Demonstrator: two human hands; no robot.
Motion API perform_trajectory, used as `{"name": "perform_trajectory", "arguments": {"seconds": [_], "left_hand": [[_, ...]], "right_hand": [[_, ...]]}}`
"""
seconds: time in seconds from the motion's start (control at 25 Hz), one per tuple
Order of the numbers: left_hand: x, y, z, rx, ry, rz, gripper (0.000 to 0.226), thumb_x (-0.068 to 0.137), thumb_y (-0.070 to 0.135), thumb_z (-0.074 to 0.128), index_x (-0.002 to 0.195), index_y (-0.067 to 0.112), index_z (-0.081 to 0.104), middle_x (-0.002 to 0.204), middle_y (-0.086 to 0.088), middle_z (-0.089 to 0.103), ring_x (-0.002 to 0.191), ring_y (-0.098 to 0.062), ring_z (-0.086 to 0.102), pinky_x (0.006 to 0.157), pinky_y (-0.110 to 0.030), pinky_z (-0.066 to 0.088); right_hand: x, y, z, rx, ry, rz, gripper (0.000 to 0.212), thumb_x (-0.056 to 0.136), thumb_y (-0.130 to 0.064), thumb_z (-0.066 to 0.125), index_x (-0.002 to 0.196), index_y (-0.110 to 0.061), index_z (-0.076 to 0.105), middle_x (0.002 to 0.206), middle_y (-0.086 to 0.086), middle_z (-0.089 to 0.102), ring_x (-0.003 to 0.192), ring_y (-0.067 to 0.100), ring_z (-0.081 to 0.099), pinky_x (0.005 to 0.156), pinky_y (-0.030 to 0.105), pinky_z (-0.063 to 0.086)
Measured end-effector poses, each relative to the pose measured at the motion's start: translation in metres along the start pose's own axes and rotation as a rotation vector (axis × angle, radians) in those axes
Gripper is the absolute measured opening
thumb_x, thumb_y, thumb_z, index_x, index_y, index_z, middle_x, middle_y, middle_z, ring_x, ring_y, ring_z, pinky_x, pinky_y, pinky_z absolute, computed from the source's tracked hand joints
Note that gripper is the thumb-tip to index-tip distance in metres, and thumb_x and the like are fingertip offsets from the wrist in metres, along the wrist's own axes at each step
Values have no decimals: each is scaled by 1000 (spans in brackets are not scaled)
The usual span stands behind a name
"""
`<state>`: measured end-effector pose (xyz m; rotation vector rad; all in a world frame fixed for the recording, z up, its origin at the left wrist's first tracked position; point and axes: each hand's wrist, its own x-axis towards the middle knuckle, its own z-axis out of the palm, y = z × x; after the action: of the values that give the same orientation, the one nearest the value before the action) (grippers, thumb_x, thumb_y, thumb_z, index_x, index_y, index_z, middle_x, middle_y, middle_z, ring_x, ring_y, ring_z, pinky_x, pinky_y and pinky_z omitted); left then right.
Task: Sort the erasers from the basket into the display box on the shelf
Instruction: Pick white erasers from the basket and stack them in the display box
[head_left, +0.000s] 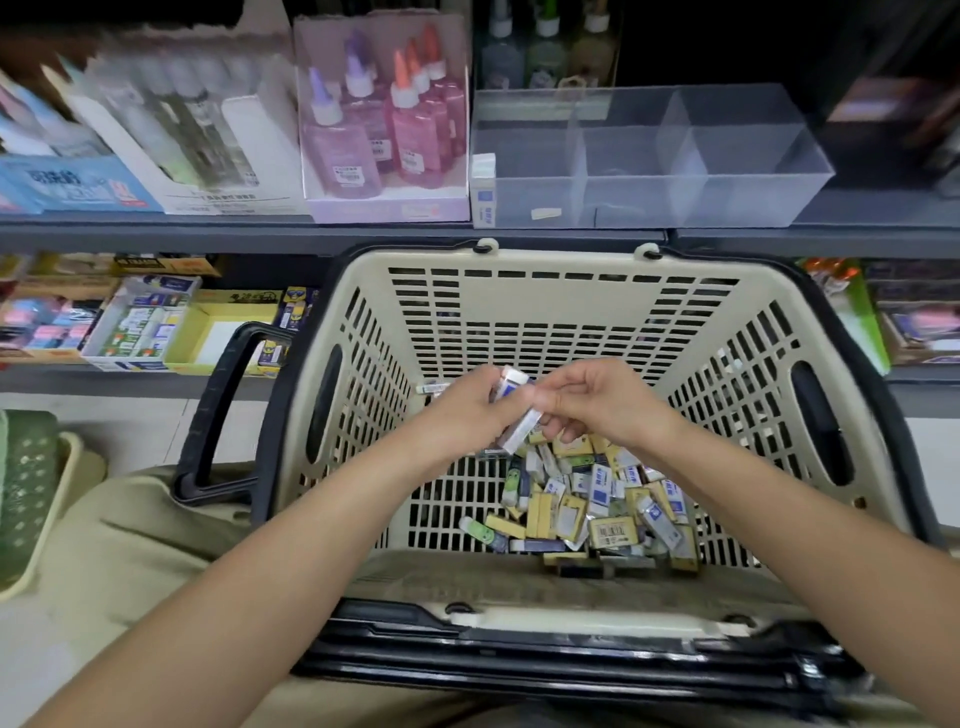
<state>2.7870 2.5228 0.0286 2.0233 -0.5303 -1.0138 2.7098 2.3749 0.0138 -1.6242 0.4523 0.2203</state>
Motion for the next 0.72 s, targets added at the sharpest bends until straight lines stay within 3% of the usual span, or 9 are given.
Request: {"name": "perform_trajectory", "arguments": {"seconds": [0.08, 0.2, 0.24, 0.32, 0.4, 0.44, 0.56, 0.64, 0.72], "left_hand": [[0, 1, 1, -176, -96, -6, 35, 90, 29, 58, 112, 3, 50, 108, -19, 61, 100, -30, 62, 87, -43, 54], [0, -2, 6, -319, -95, 6, 19, 88, 11, 61, 105, 12, 52, 105, -12, 60, 90, -19, 65, 69, -32, 59], [0, -2, 8, -372, -56, -21, 16, 89, 8, 59, 103, 12, 52, 104, -12, 60, 85, -17, 64, 64, -30, 59], [3, -1, 9, -493, -16, -109, 14, 89, 4, 57, 101, 10, 53, 105, -13, 62, 82, -18, 64, 59, -29, 59], [10, 3, 7, -577, -46, -187, 17, 85, 1, 62, 100, 9, 56, 100, -11, 64, 82, -19, 65, 59, -30, 59], [15, 6, 6, -591, -70, -209, 19, 83, 0, 64, 99, 8, 56, 96, -11, 65, 81, -20, 66, 59, -31, 59], [25, 13, 7, -660, -103, -250, 17, 82, -2, 65, 94, 9, 58, 90, -7, 67, 81, -19, 66, 58, -34, 59], [31, 10, 8, -711, -112, -292, 18, 83, -3, 64, 96, 8, 58, 91, -7, 67, 84, -19, 65, 62, -36, 58], [34, 2, 9, -746, -140, -347, 20, 84, -4, 61, 102, 5, 57, 94, -10, 66, 84, -21, 65, 66, -38, 55]], "right_hand": [[-1, -2, -3, 109, -7, 7, 34, 70, -29, 70, 93, -4, 68, 64, 2, 71, 59, 8, 68, 52, 15, 52], [3, 2, -17, 254, -50, 59, 37, 72, -36, 66, 95, -8, 66, 74, 5, 73, 68, 14, 71, 54, 18, 54], [6, 8, -23, 153, -27, 101, 32, 77, -35, 65, 98, -10, 65, 76, 4, 73, 71, 15, 71, 54, 19, 54], [11, 27, -37, -407, -7, 132, 18, 88, -24, 61, 101, -13, 65, 84, 0, 71, 79, 16, 69, 61, 20, 52], [14, 51, -45, -1010, -148, 75, 24, 90, -13, 55, 111, -16, 64, 106, 0, 66, 96, 17, 63, 76, 24, 49], [14, 62, -45, -1182, -252, 66, 33, 88, -9, 52, 118, -19, 60, 118, 2, 61, 104, 19, 59, 82, 27, 48], [12, 84, -40, -1449, -454, 49, 49, 86, -3, 49, 130, -25, 48, 130, 5, 44, 102, 27, 57, 73, 34, 48], [13, 92, -39, -1611, -479, -46, 49, 87, -2, 47, 131, -23, 45, 126, 9, 43, 92, 31, 59, 61, 33, 44], [13, 94, -41, -1674, -482, -133, 43, 89, -9, 48, 130, -21, 47, 123, 8, 45, 91, 28, 59, 62, 34, 45]]}}
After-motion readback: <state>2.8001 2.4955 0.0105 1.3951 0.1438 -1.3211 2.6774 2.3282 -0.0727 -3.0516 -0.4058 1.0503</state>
